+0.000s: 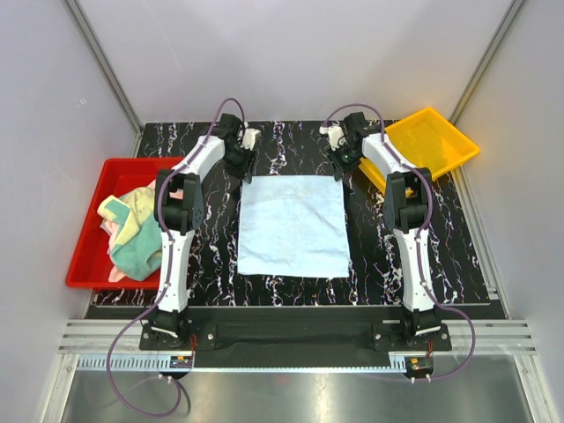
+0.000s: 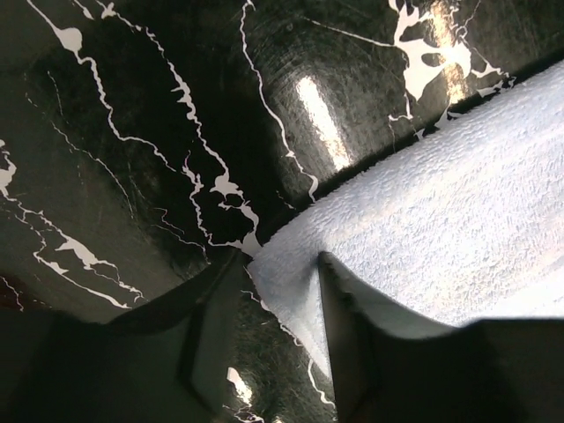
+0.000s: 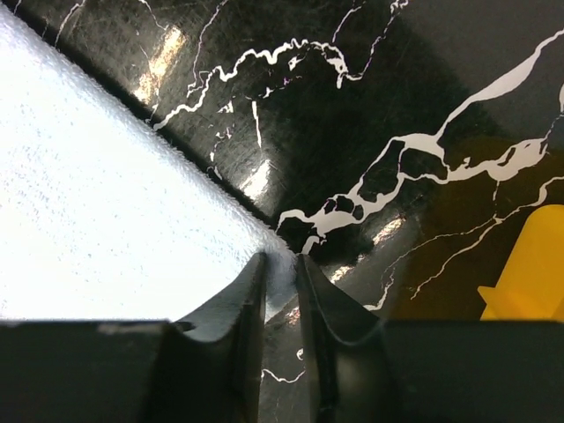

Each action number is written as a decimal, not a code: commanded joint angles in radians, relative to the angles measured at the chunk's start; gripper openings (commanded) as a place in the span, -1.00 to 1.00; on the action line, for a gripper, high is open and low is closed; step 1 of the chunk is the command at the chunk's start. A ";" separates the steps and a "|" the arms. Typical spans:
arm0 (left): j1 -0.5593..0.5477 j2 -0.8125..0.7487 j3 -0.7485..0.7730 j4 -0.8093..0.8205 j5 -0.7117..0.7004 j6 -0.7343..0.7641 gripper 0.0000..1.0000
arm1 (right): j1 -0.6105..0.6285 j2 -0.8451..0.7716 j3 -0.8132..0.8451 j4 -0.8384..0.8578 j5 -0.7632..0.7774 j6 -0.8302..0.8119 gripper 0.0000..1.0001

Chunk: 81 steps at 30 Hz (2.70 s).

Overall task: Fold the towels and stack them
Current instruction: Fold the towel

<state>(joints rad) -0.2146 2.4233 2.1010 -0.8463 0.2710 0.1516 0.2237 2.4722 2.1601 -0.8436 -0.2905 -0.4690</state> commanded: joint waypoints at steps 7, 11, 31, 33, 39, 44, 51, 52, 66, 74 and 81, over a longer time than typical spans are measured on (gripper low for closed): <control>0.004 0.030 0.071 -0.005 0.013 0.042 -1.00 | -0.006 0.010 0.015 0.008 -0.015 -0.063 -0.87; 0.004 0.014 0.068 0.016 -0.038 0.031 -1.00 | -0.006 -0.010 0.027 0.034 -0.003 -0.077 -1.00; -0.003 -0.358 -0.228 0.234 -0.154 0.046 -1.00 | -0.006 -0.370 -0.351 0.477 0.053 -0.168 -1.00; -0.008 -0.383 -0.246 0.230 -0.165 0.058 -1.00 | -0.006 -0.404 -0.425 0.517 0.051 -0.175 -1.00; -0.028 -0.484 -0.378 0.252 -0.167 0.034 -1.00 | 0.017 -0.584 -0.691 0.635 0.099 -0.224 -1.00; -0.048 -0.572 -0.489 0.257 -0.170 0.011 -1.00 | 0.075 -0.743 -0.850 0.689 0.152 -0.244 -1.00; -0.108 -0.727 -0.613 0.250 -0.227 -0.001 -1.00 | 0.126 -0.895 -0.992 0.644 0.202 -0.168 -1.00; -0.117 -0.742 -0.651 0.250 -0.225 -0.007 -1.00 | 0.129 -0.932 -1.009 0.637 0.200 -0.154 -1.00; -0.163 -0.941 -0.975 0.260 -0.104 -0.127 -0.95 | 0.259 -1.088 -1.293 0.572 0.261 0.078 -1.00; -0.190 -0.935 -1.046 0.224 -0.092 -0.147 -0.94 | 0.292 -1.041 -1.324 0.555 0.264 0.156 -1.00; -0.190 -0.960 -1.062 0.208 -0.107 -0.149 -0.91 | 0.316 -1.035 -1.323 0.520 0.278 0.187 -1.00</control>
<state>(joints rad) -0.4034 1.5116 1.0508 -0.6449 0.1574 0.0135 0.5259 1.4452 0.8352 -0.3065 -0.0341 -0.3180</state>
